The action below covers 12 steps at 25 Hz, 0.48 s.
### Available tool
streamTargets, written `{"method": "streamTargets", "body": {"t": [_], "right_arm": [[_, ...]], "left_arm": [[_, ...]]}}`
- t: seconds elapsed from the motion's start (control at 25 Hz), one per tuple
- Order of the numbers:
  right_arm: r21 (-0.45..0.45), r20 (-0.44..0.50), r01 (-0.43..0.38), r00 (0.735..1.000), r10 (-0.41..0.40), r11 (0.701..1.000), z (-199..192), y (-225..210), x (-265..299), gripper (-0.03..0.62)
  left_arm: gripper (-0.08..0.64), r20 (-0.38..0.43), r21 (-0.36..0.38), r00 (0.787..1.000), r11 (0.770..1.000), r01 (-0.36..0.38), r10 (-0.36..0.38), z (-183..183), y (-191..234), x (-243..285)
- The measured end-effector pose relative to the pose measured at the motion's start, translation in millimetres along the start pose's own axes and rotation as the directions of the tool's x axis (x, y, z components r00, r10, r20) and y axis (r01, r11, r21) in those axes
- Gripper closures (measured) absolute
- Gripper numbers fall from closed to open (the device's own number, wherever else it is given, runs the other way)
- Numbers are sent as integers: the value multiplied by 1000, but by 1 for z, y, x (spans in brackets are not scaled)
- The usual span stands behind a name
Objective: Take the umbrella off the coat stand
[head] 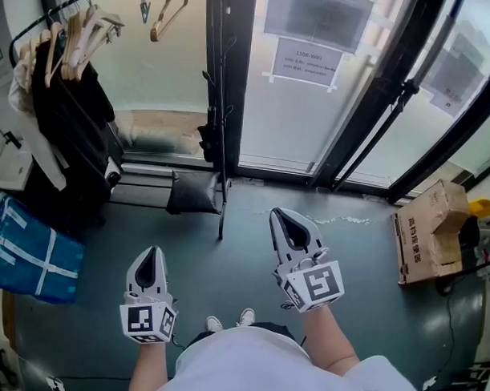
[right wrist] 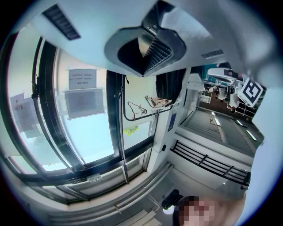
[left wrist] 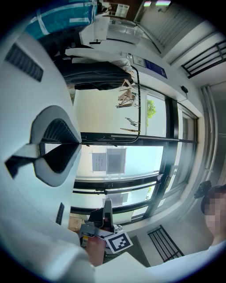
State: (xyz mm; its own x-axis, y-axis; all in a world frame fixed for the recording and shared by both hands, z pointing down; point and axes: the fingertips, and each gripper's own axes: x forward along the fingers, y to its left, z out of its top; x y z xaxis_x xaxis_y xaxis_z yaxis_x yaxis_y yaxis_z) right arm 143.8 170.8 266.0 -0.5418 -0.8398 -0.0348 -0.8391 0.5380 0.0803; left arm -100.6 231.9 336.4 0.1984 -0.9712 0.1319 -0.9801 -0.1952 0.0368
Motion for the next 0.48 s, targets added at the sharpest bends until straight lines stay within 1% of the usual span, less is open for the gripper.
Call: {"method": "streamTargets", "body": {"t": [0.08,0.24,0.36,0.48], "right_arm": [[16,-3,-18,1000,18,1000,-3,-2,-3,575],[89,2,-46,999,46,995,-11,-10,-10,574],[103,-16,-65,998,67,993,-26,-10,-15,574],[127,-31,-85,996,90,988,-44,-6,-17,574]], "left_arm": [[537,-1,0,1000,1000,-7,7,0,-4,-1],[537,-9,1,1000,1000,-28,28,-3,-11,-4],[537,-24,6,998,998,-55,55,-10,-13,-11],[537,-55,6,994,996,-90,90,-25,-11,-21]]}}
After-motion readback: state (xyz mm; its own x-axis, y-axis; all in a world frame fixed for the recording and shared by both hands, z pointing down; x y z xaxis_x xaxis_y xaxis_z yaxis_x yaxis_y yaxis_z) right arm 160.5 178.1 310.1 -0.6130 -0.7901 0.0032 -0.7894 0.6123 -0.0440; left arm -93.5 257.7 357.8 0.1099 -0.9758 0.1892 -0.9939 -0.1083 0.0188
